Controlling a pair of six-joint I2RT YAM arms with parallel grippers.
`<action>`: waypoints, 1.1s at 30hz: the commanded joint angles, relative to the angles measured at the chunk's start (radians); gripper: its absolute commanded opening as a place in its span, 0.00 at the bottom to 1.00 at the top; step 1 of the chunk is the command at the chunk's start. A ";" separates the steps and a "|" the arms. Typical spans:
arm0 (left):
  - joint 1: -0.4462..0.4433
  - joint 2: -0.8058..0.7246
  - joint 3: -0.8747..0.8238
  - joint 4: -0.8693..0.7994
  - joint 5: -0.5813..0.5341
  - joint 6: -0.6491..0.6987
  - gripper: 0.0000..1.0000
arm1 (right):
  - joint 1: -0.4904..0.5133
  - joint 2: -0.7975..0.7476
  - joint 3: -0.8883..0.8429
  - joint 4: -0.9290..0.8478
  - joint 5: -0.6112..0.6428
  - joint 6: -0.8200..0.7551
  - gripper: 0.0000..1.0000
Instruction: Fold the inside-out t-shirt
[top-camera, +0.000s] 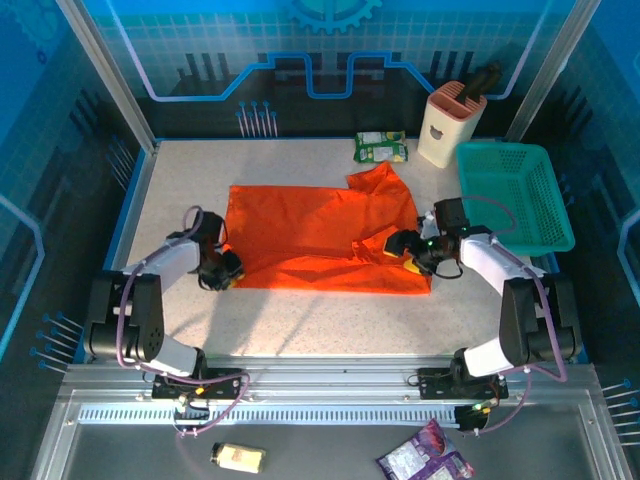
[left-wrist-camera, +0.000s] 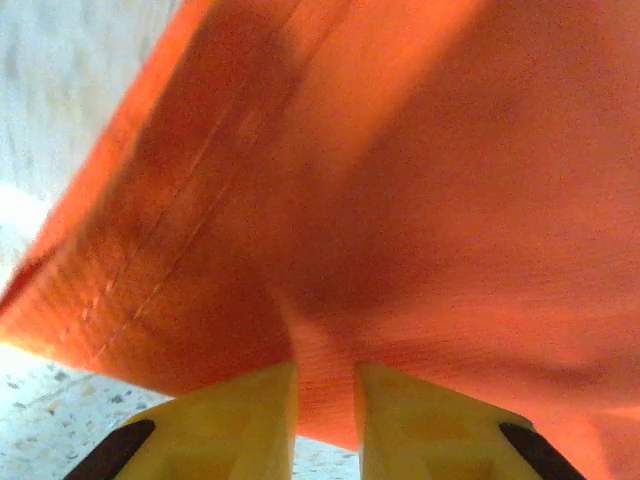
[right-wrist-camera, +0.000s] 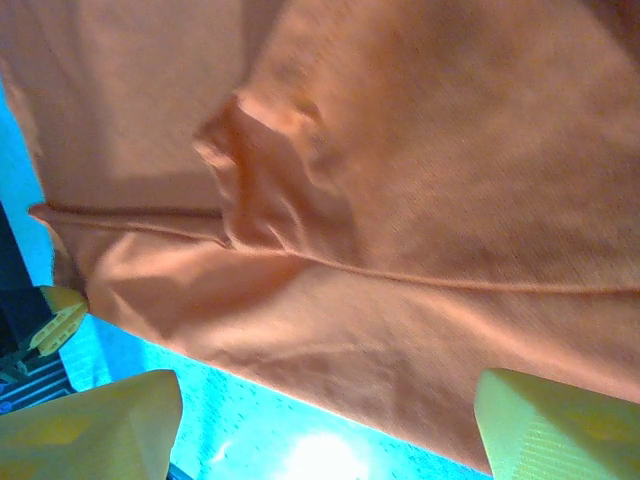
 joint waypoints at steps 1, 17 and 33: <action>0.000 0.026 -0.039 0.075 0.015 -0.075 0.21 | -0.012 0.021 -0.038 0.029 -0.033 -0.019 0.78; 0.057 -0.269 -0.232 0.038 -0.003 -0.197 0.21 | -0.056 -0.043 -0.144 -0.087 0.166 0.143 0.78; 0.054 -0.053 0.019 -0.007 -0.032 -0.015 0.21 | -0.038 0.228 0.153 -0.020 -0.045 -0.014 0.77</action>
